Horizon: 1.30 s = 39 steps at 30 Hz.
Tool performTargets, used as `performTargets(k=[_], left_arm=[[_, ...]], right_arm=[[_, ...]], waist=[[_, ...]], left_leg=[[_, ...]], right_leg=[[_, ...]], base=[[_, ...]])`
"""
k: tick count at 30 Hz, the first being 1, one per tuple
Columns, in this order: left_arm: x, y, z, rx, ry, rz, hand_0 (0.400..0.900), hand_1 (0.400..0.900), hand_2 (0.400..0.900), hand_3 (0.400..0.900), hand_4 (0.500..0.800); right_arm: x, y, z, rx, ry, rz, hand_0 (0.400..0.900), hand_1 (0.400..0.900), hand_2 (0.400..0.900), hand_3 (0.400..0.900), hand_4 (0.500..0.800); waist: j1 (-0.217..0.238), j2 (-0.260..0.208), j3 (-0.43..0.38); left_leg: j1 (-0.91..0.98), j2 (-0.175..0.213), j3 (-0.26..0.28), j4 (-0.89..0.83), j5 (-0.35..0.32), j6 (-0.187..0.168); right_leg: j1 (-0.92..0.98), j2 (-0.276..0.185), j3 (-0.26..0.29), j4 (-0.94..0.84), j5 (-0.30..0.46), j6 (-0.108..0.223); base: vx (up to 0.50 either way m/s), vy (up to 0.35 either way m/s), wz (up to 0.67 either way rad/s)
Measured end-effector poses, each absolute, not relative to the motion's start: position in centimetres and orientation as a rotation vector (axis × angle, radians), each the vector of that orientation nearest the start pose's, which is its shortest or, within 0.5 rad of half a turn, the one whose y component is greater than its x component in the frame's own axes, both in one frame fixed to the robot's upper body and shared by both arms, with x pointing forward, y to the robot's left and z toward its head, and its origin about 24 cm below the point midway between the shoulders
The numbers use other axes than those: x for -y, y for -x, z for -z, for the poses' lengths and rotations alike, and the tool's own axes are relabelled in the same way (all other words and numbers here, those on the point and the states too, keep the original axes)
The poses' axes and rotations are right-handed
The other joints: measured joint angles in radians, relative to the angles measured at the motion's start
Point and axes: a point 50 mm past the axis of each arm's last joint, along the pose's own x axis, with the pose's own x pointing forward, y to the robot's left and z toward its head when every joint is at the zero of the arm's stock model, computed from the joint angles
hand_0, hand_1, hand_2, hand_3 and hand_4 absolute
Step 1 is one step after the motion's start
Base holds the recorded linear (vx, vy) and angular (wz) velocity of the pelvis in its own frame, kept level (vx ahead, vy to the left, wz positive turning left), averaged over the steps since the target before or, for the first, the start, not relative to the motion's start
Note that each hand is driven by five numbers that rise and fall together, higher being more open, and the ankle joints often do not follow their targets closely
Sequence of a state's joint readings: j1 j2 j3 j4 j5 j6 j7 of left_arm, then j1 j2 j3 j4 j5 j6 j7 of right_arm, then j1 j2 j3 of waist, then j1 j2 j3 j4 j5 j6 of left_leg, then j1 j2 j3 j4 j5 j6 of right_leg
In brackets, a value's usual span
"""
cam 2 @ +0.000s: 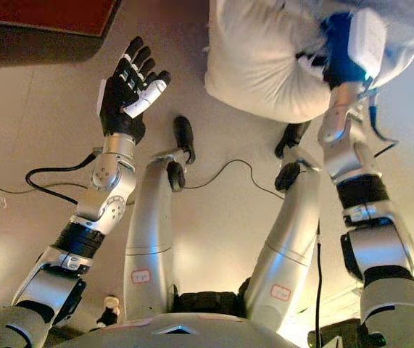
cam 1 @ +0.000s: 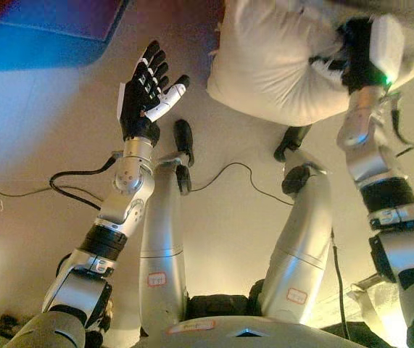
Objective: Pick up the pillow and put it on the sofa.
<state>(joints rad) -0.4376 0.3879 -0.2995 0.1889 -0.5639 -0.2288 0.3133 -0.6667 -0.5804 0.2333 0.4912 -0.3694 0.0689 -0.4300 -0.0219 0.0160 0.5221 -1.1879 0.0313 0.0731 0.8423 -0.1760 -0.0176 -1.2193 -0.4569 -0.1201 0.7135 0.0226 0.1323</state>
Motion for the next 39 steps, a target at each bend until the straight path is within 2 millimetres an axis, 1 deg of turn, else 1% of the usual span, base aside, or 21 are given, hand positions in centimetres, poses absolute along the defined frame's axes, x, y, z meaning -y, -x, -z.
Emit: performTargets(k=[2,3,4,7,9,10,11,12,13,14,16,17,18,21,23,26,29,32,36,39], left_arm=[[-15.6,-32.2,-12.4,0.298,0.186,-0.025,0.9,0.9,0.9,0.9,0.8],[-15.7,-32.2,-11.9,0.282,0.2,-0.044,0.9,0.9,0.9,0.9,0.8],[-15.9,-32.1,-11.5,0.272,0.211,-0.066,0.9,0.9,0.9,0.9,0.8],[-16.4,-31.8,-10.6,0.254,0.25,-0.133,0.9,0.9,0.9,0.9,0.8],[-16.4,-31.8,-10.4,0.247,0.257,-0.139,0.9,0.9,0.9,0.9,0.8],[-16.7,-31.6,-9.8,0.224,0.264,-0.146,0.9,0.9,0.9,0.9,0.8],[-16.9,-31.1,-8.6,0.179,0.257,-0.153,0.9,0.9,0.9,0.9,0.8],[-17.2,-30.4,-7.7,0.162,0.256,-0.164,0.9,0.9,0.9,0.9,0.8],[-17.9,-29.9,-7.4,0.162,0.249,-0.181,0.9,0.9,0.9,0.9,0.8],[-18.5,-29.8,-7.2,0.149,0.231,-0.185,0.9,0.9,0.9,0.9,0.8],[-19.7,-28.8,-6.0,0.108,0.203,-0.204,0.9,0.9,0.9,0.9,0.8],[-20.4,-28.3,-5.4,0.089,0.198,-0.22,0.9,0.9,0.9,0.9,0.8],[-20.9,-27.8,-4.9,0.069,0.188,-0.235,0.9,0.9,0.9,0.9,0.8],[-22.0,-26.0,-2.9,-0.01,0.151,-0.251,0.9,0.9,0.9,0.9,0.8],[-22.1,-25.2,-2.0,-0.051,0.151,-0.239,0.9,0.9,0.9,0.9,0.8],[-22.2,-23.9,-0.8,-0.098,0.156,-0.22,0.9,0.9,0.9,0.9,0.8],[-22.0,-23.3,-0.1,-0.13,0.163,-0.199,0.9,0.9,0.9,0.9,0.8],[-21.9,-23.1,0.2,-0.153,0.166,-0.193,0.9,0.9,0.9,0.9,0.8],[-22.0,-22.9,0.3,-0.155,0.168,-0.19,0.9,0.9,0.9,0.9,0.8],[-22.1,-22.5,0.6,-0.172,0.17,-0.194,0.9,0.9,0.9,0.9,0.8]], right_arm=[[22.9,-34.9,-13.2,0.237,0.973,0.355,0.4,0.4,0.4,0.4,0.5],[22.9,-34.2,-11.5,0.195,0.966,0.332,0.4,0.4,0.4,0.4,0.5],[22.8,-33.5,-10.2,0.164,0.959,0.316,0.4,0.4,0.4,0.4,0.5],[23.0,-32.0,-8.1,0.118,0.955,0.293,0.4,0.4,0.4,0.4,0.5],[23.1,-31.5,-7.6,0.103,0.955,0.287,0.4,0.4,0.4,0.4,0.5],[23.0,-31.3,-7.1,0.081,0.951,0.267,0.4,0.4,0.4,0.4,0.5],[23.0,-30.4,-5.9,0.044,0.954,0.241,0.4,0.4,0.4,0.4,0.5],[23.0,-29.6,-5.2,0.036,0.96,0.225,0.4,0.4,0.4,0.4,0.5],[22.8,-29.2,-5.5,0.061,0.962,0.214,0.4,0.4,0.4,0.4,0.5],[22.8,-28.9,-6.3,0.089,0.949,0.212,0.4,0.4,0.4,0.4,0.5],[22.6,-28.0,-6.6,0.116,0.925,0.216,0.4,0.4,0.4,0.4,0.5],[22.5,-27.8,-7.0,0.134,0.908,0.214,0.4,0.4,0.4,0.4,0.5],[22.4,-27.7,-7.6,0.156,0.901,0.206,0.4,0.4,0.4,0.4,0.5],[22.1,-27.5,-8.9,0.213,0.879,0.191,0.4,0.4,0.4,0.4,0.5],[22.4,-27.1,-9.1,0.22,0.857,0.188,0.4,0.4,0.4,0.4,0.5],[22.6,-26.9,-9.2,0.214,0.813,0.174,0.4,0.4,0.4,0.4,0.5],[22.9,-27.0,-9.4,0.218,0.78,0.181,0.4,0.4,0.4,0.4,0.5],[23.2,-27.2,-9.6,0.217,0.784,0.184,0.4,0.4,0.4,0.4,0.5],[24.1,-28.2,-9.7,0.193,0.789,0.2,0.4,0.4,0.4,0.4,0.5],[24.9,-29.8,-10.0,0.165,0.816,0.209,0.4,0.4,0.4,0.4,0.5]], waist=[[-0.001,-0.004,0.0],[0.004,-0.005,-0.002],[0.001,-0.008,-0.001],[0.0,-0.02,-0.009],[-0.005,-0.03,-0.005],[-0.005,-0.036,0.0],[0.001,-0.044,-0.014],[0.003,-0.057,-0.036],[0.0,-0.065,-0.065],[-0.001,-0.071,-0.063],[0.001,-0.1,-0.105],[-0.001,-0.116,-0.135],[0.0,-0.124,-0.154],[0.001,-0.132,-0.224],[-0.001,-0.133,-0.265],[0.001,-0.134,-0.314],[0.005,-0.138,-0.325],[0.014,-0.139,-0.326],[0.034,-0.14,-0.328],[0.043,-0.139,-0.328]], left_leg=[[0.112,0.0,0.004,-0.047,0.002,0.003],[0.173,-0.001,0.002,-0.073,0.0,0.004],[0.238,-0.001,0.0,-0.103,-0.003,0.004],[0.408,-0.005,-0.018,-0.162,-0.003,0.001],[0.507,-0.007,-0.035,-0.204,0.001,-0.005],[0.582,-0.009,-0.039,-0.237,0.004,-0.008],[0.671,-0.009,-0.046,-0.283,0.01,-0.012],[0.72,-0.009,-0.046,-0.314,0.009,-0.012],[0.756,-0.011,-0.045,-0.342,0.007,-0.009],[0.807,-0.018,-0.044,-0.381,0.017,-0.01],[0.896,-0.021,-0.033,-0.454,0.036,-0.016],[0.93,-0.026,-0.017,-0.484,0.038,-0.018],[0.967,-0.029,-0.004,-0.517,0.046,-0.017],[1.068,-0.029,0.046,-0.622,0.062,-0.014],[1.118,-0.031,0.053,-0.668,0.066,-0.017],[1.178,-0.021,0.069,-0.731,0.077,-0.026],[1.203,-0.011,0.069,-0.756,0.083,-0.033],[1.204,-0.002,0.071,-0.762,0.087,-0.039],[1.194,0.009,0.062,-0.774,0.103,-0.05],[1.174,0.018,0.039,-0.787,0.124,-0.06]], right_leg=[[0.123,0.003,-0.016,-0.064,0.015,0.012],[0.193,0.003,-0.028,-0.094,0.016,0.015],[0.265,0.007,-0.041,-0.124,0.016,0.016],[0.459,0.012,-0.086,-0.191,0.017,0.023],[0.577,0.009,-0.128,-0.231,0.012,0.023],[0.664,0.011,-0.156,-0.272,0.014,0.027],[0.765,0.019,-0.18,-0.327,0.025,0.039],[0.811,0.022,-0.187,-0.363,0.026,0.042],[0.855,0.024,-0.205,-0.394,0.027,0.044],[0.919,0.028,-0.229,-0.445,0.039,0.046],[1.009,0.041,-0.238,-0.537,0.086,0.062],[1.034,0.045,-0.239,-0.576,0.102,0.063],[1.057,0.045,-0.242,-0.607,0.123,0.061],[1.103,0.05,-0.249,-0.667,0.155,0.037],[1.135,0.055,-0.253,-0.692,0.156,0.036],[1.163,0.073,-0.254,-0.709,0.156,0.036],[1.181,0.087,-0.256,-0.719,0.156,0.036],[1.184,0.097,-0.257,-0.73,0.156,0.036],[1.185,0.113,-0.269,-0.75,0.156,0.036],[1.183,0.126,-0.277,-0.766,0.156,0.036]], base=[[0.1,-0.016,-0.08],[0.13,-0.022,0.0],[0.17,-0.026,0.07],[0.14,-0.03,0.23],[0.25,-0.027,0.08],[0.19,-0.002,-0.02],[0.25,0.061,-0.16],[0.22,0.072,-0.17],[0.28,0.108,-0.31],[0.21,0.089,-0.31],[0.17,0.103,-0.4],[0.12,0.097,-0.45],[0.11,0.087,-0.41],[0.08,0.049,-0.25],[0.09,0.03,-0.2],[0.07,0.001,-0.08],[0.09,-0.014,0.03],[0.08,-0.046,0.11],[0.06,-0.071,0.17],[0.01,-0.086,0.2]])
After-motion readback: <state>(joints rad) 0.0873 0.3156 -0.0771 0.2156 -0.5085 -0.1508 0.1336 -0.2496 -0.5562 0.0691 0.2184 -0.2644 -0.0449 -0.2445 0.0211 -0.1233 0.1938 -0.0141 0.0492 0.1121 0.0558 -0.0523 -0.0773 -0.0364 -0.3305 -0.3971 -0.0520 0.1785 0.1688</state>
